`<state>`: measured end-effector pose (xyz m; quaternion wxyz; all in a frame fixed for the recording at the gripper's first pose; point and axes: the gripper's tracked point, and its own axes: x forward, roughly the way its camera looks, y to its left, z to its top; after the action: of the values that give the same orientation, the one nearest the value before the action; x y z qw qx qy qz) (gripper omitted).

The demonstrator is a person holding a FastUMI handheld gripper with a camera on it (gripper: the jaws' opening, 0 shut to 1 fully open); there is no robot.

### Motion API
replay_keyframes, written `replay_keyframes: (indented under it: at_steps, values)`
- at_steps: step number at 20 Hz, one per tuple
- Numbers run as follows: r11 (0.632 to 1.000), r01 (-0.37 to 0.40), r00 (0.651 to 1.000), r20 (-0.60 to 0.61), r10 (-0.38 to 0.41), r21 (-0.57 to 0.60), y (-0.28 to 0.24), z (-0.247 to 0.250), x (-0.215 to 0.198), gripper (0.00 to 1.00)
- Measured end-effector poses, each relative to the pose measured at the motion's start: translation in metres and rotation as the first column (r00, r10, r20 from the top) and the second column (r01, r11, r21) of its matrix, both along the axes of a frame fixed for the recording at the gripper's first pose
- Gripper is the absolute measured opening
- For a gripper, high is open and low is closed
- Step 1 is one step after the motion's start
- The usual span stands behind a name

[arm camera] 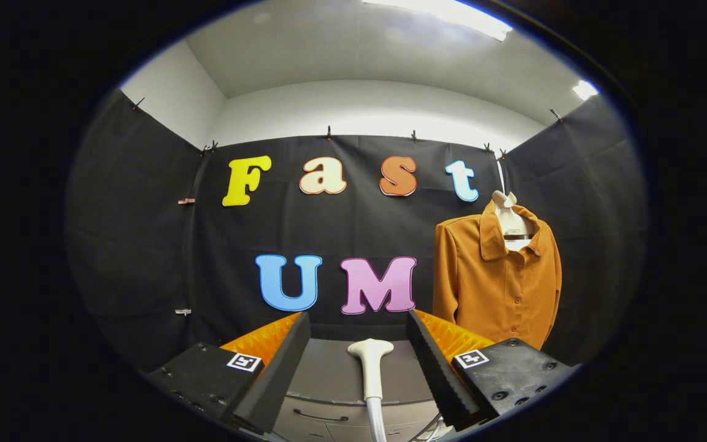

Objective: Iron the clothes twice with a garment steamer, once on the left side and once on the right side.

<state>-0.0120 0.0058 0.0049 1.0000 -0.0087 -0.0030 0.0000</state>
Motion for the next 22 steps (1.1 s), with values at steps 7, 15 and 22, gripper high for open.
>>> replay_keyframes:
  at_steps: [7,15,22]
  values:
    - [1.0,0.013,1.0,-0.009,-0.013,-0.004,0.011,-0.003,-0.003,0.98]
    - [0.999,0.035,0.998,-0.047,-0.035,0.011,0.035,-0.02,-0.005,0.98]
    - [0.996,0.085,0.989,-0.121,-0.085,-0.008,0.029,-0.048,0.003,0.99]
